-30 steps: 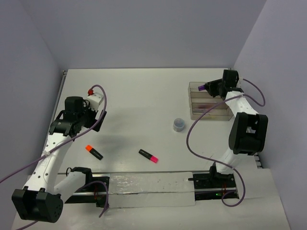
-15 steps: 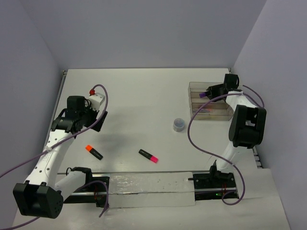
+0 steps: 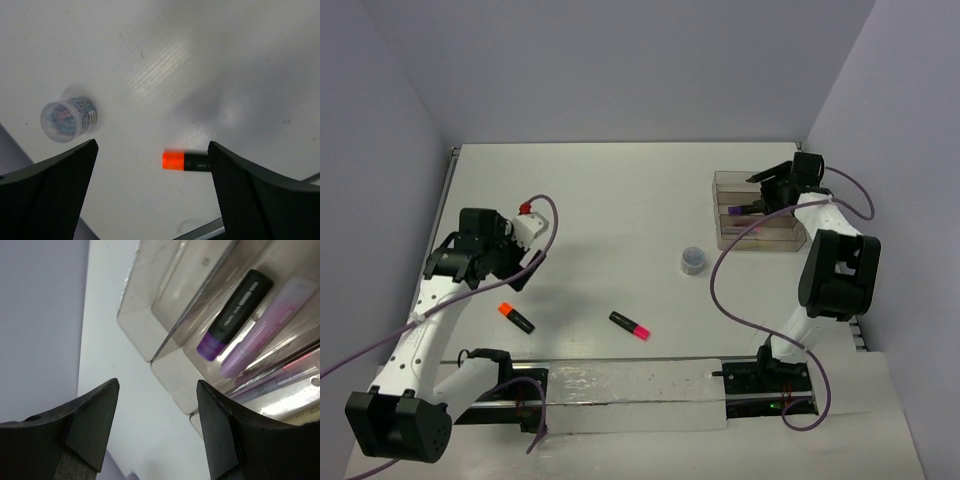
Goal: Sort the stationery into containers
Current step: Pick up the pen from the center of the board.
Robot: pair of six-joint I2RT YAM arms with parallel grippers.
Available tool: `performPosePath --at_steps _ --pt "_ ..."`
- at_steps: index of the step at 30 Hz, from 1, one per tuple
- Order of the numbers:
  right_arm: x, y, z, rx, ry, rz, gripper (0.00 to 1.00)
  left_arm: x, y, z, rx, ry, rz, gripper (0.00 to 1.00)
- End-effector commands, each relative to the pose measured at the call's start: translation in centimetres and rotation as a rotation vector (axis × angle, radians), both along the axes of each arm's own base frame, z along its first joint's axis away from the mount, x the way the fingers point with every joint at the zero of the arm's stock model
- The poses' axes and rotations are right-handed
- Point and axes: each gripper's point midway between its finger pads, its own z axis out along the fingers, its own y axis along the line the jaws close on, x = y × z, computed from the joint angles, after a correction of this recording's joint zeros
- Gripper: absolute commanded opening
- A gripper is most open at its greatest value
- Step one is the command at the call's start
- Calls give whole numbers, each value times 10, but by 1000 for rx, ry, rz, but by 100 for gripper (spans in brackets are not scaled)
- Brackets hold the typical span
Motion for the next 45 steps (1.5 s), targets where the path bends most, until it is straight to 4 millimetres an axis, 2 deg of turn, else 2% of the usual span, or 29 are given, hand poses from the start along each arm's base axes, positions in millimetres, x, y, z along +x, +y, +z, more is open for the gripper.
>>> performPosePath --at_steps 1,4,5,8,11,15,20,24,25,28,30,32,34,36,40,43,45 --pt "-16 23 57 -140 -179 164 72 -43 20 -19 236 45 -335 99" --pt "-29 43 79 -189 -249 217 72 -57 34 -39 411 67 -582 99" --pt "-31 44 85 -209 -264 222 72 -57 37 -42 445 73 -624 99" --pt "-36 67 95 -266 -289 292 73 -53 45 -53 568 77 -785 99" --pt "-48 96 97 -284 -288 382 73 -42 48 -64 634 79 -855 99" --pt "-62 119 95 -267 -313 454 73 -45 51 -80 635 169 -914 95" --pt "-68 123 85 -264 -303 482 73 -55 54 -97 656 224 -987 95" --pt "-66 129 86 -242 -312 515 73 -52 38 -109 618 199 -1032 93" --pt "-65 129 88 -252 -315 525 73 -45 33 -109 603 180 -1002 92" --pt "-65 129 84 -264 -300 541 73 -39 20 -112 562 191 -1018 86" --pt "-67 128 79 -266 -295 541 73 -39 16 -113 539 214 -994 79" --pt "-69 127 73 -253 -293 539 73 -49 15 -118 499 268 -968 71" --pt "-67 126 69 -250 -297 537 73 -61 17 -126 486 319 -961 58" --pt "-65 123 65 -248 -287 534 73 -64 18 -129 501 323 -939 49" --pt "-61 123 54 -233 -256 546 73 -72 23 -137 523 330 -946 51" --pt "-60 123 52 -226 -258 553 73 -83 29 -145 542 350 -969 62" --pt "-60 122 53 -236 -254 553 73 -81 27 -151 546 325 -969 64"
